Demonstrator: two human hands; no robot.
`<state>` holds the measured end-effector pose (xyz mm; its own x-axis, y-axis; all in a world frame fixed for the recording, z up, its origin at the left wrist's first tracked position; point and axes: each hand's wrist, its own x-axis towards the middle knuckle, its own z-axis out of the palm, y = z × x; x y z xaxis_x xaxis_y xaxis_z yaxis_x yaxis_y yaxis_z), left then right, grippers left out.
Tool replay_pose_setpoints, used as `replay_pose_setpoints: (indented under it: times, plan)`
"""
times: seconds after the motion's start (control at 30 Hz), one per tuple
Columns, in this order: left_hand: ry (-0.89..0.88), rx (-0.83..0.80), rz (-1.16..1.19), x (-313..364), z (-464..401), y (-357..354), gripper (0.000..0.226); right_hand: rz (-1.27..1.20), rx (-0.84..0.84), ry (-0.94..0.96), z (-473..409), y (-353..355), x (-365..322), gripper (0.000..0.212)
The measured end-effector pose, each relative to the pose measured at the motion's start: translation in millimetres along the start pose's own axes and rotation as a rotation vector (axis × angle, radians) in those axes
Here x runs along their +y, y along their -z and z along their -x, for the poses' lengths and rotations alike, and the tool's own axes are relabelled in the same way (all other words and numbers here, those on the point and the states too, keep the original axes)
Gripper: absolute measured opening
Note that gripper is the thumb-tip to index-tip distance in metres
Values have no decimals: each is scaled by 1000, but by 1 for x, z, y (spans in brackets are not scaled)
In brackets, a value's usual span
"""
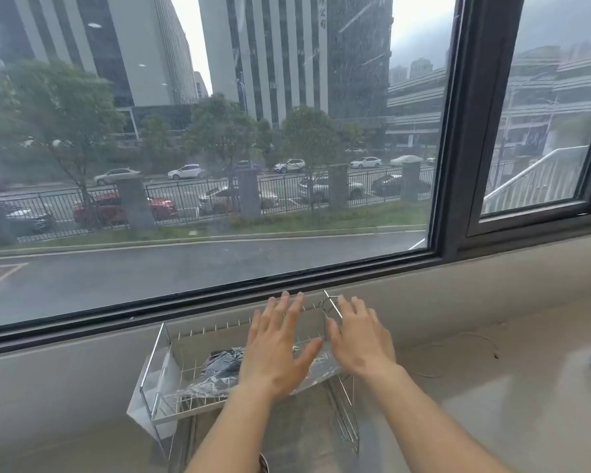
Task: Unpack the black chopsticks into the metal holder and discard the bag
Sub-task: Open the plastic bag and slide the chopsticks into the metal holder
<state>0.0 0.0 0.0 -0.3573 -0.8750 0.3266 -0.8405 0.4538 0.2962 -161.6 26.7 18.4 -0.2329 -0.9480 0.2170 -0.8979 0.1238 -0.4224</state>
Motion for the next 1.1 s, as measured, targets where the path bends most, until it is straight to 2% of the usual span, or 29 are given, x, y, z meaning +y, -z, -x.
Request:
replay_pose_setpoints:
  times: [0.17,0.3,0.43,0.53,0.7,0.8,0.87,0.97,1.1]
  plan:
    - [-20,-245,71,9,7,-49,78,-27,-35,-47,8,-27,23,32]
    - [-30,-360,66,13,8,-68,77,-127,-136,-64,11,-43,33,25]
    - [-33,-399,50,19,7,-76,70,-249,-227,-79,17,-65,43,25]
    - [-30,-354,51,24,6,-73,63,-440,-233,-84,18,-74,46,30]
    - [-12,-282,84,22,8,-70,53,-606,-109,-141,18,-78,43,39]
    - [6,-241,113,21,8,-67,47,-708,-44,-210,18,-79,40,36]
    - [14,-209,160,20,9,-64,52,-740,26,-212,17,-77,37,34]
    - [6,-156,183,20,6,-54,57,-734,84,-164,15,-65,31,35]
    - [-80,-32,103,18,-9,-20,45,-688,150,-10,-2,-31,10,40]
